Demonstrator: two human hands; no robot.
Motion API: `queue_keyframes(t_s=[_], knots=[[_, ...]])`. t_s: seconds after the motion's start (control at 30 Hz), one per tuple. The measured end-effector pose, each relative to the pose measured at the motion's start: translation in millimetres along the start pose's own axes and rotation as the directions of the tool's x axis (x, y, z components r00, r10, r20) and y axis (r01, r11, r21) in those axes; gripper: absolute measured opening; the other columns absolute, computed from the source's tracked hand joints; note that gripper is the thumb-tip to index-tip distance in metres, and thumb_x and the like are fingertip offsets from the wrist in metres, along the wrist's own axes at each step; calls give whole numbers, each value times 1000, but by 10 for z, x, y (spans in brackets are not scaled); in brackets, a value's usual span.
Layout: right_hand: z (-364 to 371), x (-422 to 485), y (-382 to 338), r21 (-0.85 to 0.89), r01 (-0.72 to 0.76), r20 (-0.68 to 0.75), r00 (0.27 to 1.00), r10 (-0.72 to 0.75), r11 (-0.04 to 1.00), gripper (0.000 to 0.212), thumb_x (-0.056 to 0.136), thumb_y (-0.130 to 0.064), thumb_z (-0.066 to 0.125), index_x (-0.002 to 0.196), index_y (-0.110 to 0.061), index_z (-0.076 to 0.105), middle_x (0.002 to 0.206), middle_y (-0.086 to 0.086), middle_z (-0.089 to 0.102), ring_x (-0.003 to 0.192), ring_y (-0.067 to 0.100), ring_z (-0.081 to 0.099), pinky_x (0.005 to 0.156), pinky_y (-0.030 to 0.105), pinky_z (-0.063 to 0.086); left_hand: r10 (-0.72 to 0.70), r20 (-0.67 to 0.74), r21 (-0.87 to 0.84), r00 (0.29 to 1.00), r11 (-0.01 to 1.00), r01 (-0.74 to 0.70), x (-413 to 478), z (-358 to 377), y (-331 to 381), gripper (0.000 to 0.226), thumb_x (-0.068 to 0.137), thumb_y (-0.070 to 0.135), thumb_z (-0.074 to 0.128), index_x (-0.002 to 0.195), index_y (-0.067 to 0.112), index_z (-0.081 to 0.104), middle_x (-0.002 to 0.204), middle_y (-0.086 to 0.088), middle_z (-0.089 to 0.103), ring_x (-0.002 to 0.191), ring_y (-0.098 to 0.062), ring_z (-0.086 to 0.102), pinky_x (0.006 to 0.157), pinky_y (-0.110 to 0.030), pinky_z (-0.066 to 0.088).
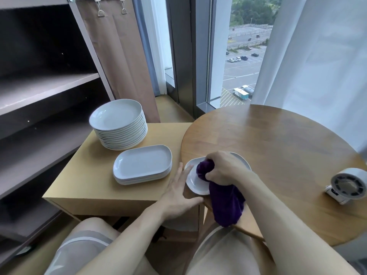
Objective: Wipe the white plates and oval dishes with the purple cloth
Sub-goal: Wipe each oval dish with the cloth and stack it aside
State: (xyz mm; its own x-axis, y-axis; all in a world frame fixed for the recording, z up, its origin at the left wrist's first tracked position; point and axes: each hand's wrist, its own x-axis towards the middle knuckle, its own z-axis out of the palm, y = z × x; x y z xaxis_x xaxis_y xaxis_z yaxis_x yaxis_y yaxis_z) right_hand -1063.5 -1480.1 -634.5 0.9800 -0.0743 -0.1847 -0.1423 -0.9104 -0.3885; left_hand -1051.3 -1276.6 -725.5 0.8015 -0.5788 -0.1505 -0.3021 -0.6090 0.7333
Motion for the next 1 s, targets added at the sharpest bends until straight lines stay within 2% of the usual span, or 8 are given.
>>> queue_keyframes(t_s=[0.07,0.17,0.27,0.43,0.6,0.77,0.9,1.0], knots=[[-44,12,29,19,-4,-35,999,5,1000,15,77,-23,66,91,-23,65,87,-6,61,79,15,58,62,34,53,102,-62,158,993,983,-91,-15,24,-49,79,81,48,65,148,62,25,165,29,-15,153,1,-6,121,-30,9],[-97,23,68,57,-21,-59,998,24,998,20,76,-23,66,95,-22,67,91,-4,64,85,19,60,72,40,59,210,-159,280,965,946,-160,-22,41,-63,51,93,21,60,140,40,56,166,20,21,155,-6,10,126,-37,15],[-145,16,116,107,-51,-65,996,58,993,21,75,-23,66,95,-23,69,92,-3,65,84,17,61,73,39,60,339,-183,413,923,878,-241,-23,-20,-13,31,100,17,62,127,29,70,149,10,55,151,-19,32,125,-45,20],[-285,24,177,198,-70,-112,989,94,978,20,73,-23,68,92,-25,72,91,-4,67,83,15,61,67,31,55,454,-175,519,873,797,-310,-18,-222,158,22,102,24,61,118,21,75,131,1,69,136,-27,55,116,-49,37],[-488,16,197,331,-65,-300,939,170,941,22,70,-28,66,91,-31,68,87,-10,65,84,17,60,70,34,52,420,-241,361,875,875,-321,24,-440,422,17,101,24,59,104,15,72,103,1,73,97,-25,65,84,-41,50],[-595,-8,150,437,32,-565,788,247,899,26,63,-36,63,89,-42,64,82,-21,62,85,17,55,73,28,40,182,-287,-31,941,980,-198,49,-387,540,22,105,28,56,88,15,62,64,5,52,57,-9,43,59,-28,37],[-557,-13,136,455,64,-597,762,252,888,25,63,-38,62,87,-44,63,81,-22,63,86,16,55,75,28,40,-94,-288,-500,953,863,-66,114,-322,582,23,107,23,54,101,6,68,95,-17,72,89,-33,70,84,-48,60],[-478,1,179,463,40,-543,803,247,886,26,64,-37,63,89,-43,65,84,-18,65,90,20,59,76,30,43,-260,-196,-737,946,675,33,158,-251,524,24,107,21,52,109,3,68,103,-17,74,90,-26,74,80,-47,63]])
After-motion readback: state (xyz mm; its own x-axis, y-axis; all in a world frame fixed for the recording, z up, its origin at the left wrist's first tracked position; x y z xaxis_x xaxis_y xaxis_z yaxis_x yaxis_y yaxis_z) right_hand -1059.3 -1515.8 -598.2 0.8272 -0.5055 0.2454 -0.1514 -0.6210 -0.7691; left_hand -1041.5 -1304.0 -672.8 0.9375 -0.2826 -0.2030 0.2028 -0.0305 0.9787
